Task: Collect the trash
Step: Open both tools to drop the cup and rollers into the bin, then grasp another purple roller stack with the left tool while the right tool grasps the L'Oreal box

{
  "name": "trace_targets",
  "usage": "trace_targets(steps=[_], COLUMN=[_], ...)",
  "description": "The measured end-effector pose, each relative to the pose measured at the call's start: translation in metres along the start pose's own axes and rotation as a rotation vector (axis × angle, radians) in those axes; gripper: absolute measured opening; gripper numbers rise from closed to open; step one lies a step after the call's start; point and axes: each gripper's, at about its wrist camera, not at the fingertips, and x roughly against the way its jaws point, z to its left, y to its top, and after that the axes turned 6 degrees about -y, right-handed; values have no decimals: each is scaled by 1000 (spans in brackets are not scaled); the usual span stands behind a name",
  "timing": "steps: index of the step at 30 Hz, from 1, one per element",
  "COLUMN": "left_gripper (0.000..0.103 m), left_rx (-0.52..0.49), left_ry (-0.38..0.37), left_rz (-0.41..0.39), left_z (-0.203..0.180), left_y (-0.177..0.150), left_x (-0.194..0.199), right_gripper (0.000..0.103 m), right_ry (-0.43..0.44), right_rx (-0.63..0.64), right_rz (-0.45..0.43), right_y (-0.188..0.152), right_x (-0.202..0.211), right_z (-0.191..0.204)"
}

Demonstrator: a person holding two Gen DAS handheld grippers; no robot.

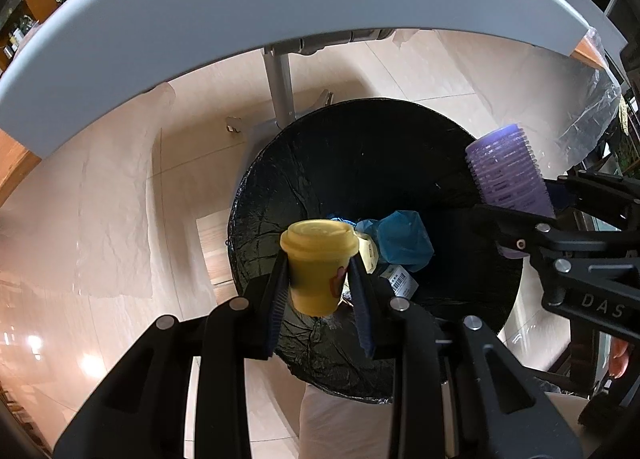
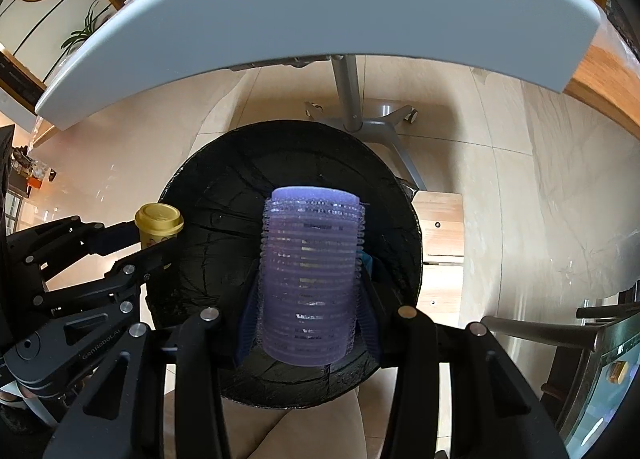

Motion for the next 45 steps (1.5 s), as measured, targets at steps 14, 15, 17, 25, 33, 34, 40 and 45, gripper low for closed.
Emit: trace_targets(steps=[14, 15, 17, 25, 33, 34, 40, 45], left_gripper=[75, 78, 81, 85, 101, 101, 101, 101], left_rx=[-7, -9, -16, -46, -35, -27, 22, -38], left_ry=[4, 3, 1, -80, -35, -24, -22, -18], left_rz=[-33, -40, -53, -205, -459, -473, -499, -465], left_z=[7, 7, 8, 5, 16, 20, 42, 53], left_y=[2, 1, 0, -4, 33, 40, 74, 97], left_x=[14, 17, 22, 91, 163, 166, 175, 162], right_gripper=[81, 82, 82, 89, 99, 99, 99, 99], right_ry=[18, 21, 20, 14, -48, -41, -121, -148], right_rx=[-72, -71, -64, 12, 94, 89, 13, -2], right_rz=[-21, -28, -43, -260, -622, -634, -561, -547], right_y=[-2, -2, -4, -3, 32, 39, 90, 125], right_x=[15, 19, 28, 117, 189, 190, 177, 162], right_z=[-13, -13, -14, -6, 15, 15, 20, 19])
